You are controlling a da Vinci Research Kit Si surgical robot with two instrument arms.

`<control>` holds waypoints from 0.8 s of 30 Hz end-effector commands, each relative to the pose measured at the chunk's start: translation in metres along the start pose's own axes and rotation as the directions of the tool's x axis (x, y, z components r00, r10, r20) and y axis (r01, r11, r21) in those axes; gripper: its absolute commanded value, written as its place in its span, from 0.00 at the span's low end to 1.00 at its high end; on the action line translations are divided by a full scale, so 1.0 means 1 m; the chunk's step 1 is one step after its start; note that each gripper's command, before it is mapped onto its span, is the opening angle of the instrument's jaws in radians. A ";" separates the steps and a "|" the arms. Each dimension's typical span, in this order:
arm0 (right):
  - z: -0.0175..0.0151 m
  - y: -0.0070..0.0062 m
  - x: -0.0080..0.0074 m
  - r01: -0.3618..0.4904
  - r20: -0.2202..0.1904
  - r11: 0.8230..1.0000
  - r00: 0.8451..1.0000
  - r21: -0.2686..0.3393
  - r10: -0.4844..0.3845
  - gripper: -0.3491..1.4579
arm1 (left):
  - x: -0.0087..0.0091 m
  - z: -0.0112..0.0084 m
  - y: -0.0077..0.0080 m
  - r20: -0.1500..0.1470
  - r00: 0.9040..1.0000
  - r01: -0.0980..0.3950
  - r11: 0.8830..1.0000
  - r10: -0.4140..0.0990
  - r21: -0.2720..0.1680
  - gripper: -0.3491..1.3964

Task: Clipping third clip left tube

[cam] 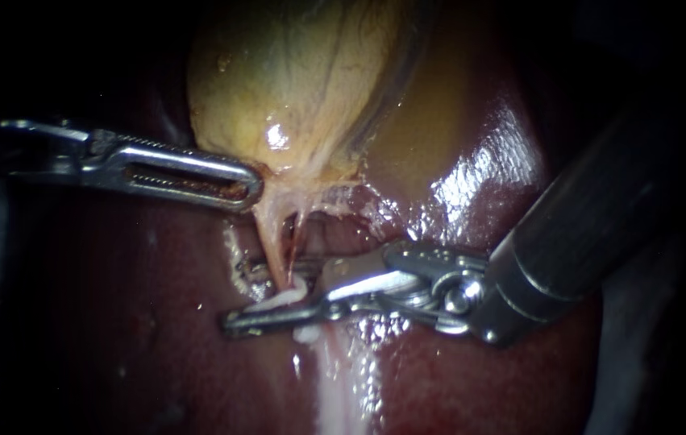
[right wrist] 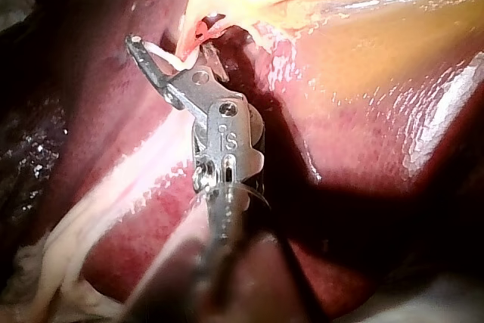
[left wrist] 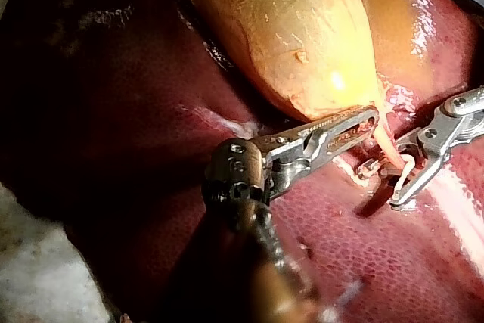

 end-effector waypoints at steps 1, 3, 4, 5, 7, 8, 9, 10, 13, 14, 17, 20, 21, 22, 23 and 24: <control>0.0000 0.0000 0.0000 0.001 0.000 1.000 1.000 0.001 -0.001 0.47 | 0.0000 0.0000 0.0000 0.000 1.000 0.000 1.000 0.000 0.000 0.00; 0.0000 0.0000 0.0000 0.001 0.000 1.000 1.000 0.001 -0.001 0.47 | 0.0000 0.0000 0.0000 0.000 1.000 0.000 1.000 0.000 0.000 0.00; 0.0000 0.0000 0.0000 0.001 0.000 1.000 1.000 0.001 -0.001 0.47 | 0.0000 0.0000 0.0000 0.000 1.000 0.000 1.000 0.000 0.000 0.00; 0.0000 0.0000 0.0000 0.001 0.000 1.000 1.000 0.001 -0.001 0.47 | 0.0000 0.0000 0.0000 0.000 1.000 0.000 1.000 0.000 0.000 0.00; 0.0000 0.0000 0.0000 0.001 0.000 1.000 1.000 0.001 -0.001 0.47 | 0.0000 0.0000 0.0000 0.000 1.000 0.000 1.000 0.000 0.000 0.00; 0.0000 0.0000 0.0000 0.001 0.000 1.000 1.000 0.001 -0.001 0.47 | 0.0000 0.0000 0.0000 0.000 1.000 0.000 1.000 0.000 0.000 0.00; 0.0000 0.0000 0.0000 0.001 0.000 1.000 1.000 0.002 -0.001 0.47 | 0.0000 0.0000 0.0000 0.000 1.000 0.000 1.000 0.000 0.000 0.00; 0.0000 0.0000 0.0000 0.001 0.000 1.000 1.000 0.002 -0.001 0.47 | 0.0000 0.0000 0.0000 0.000 1.000 0.000 1.000 0.000 0.000 0.00; 0.0000 0.0000 0.0000 0.001 0.001 1.000 1.000 0.002 -0.001 0.47 | 0.0000 0.0000 0.0000 0.000 1.000 0.000 1.000 0.000 0.000 0.00; -0.0001 0.0000 0.0000 0.001 0.001 1.000 1.000 0.002 -0.001 0.47 | 0.0000 0.0000 0.0000 0.000 1.000 0.000 1.000 0.000 0.000 0.00; -0.0002 0.0000 -0.0001 0.001 0.001 1.000 1.000 0.003 -0.001 0.47 | 0.0000 -0.0001 0.0000 0.000 1.000 -0.001 1.000 0.001 0.000 0.00; -0.0006 -0.0001 -0.0001 0.001 0.002 1.000 1.000 0.005 -0.001 0.47 | -0.0001 -0.0001 0.0000 0.000 1.000 -0.001 1.000 0.001 0.000 0.00; -0.0007 -0.0001 -0.0001 0.001 0.002 1.000 1.000 0.005 -0.001 0.47 | -0.0001 -0.0001 0.0000 0.000 1.000 -0.001 1.000 0.001 0.000 0.00; -0.0009 -0.0001 -0.0001 0.000 0.002 1.000 1.000 0.006 0.000 0.47 | -0.0001 -0.0001 0.0000 0.000 1.000 -0.001 1.000 0.001 0.000 0.00; -0.0012 -0.0001 0.0000 0.000 0.002 1.000 1.000 0.007 0.000 0.47 | -0.0001 -0.0001 0.0000 0.001 1.000 -0.001 1.000 0.001 -0.001 0.00; -0.0014 -0.0001 0.0001 -0.001 0.004 1.000 1.000 0.011 0.001 0.47 | -0.0001 -0.0002 0.0000 0.001 1.000 -0.001 1.000 0.001 -0.001 0.00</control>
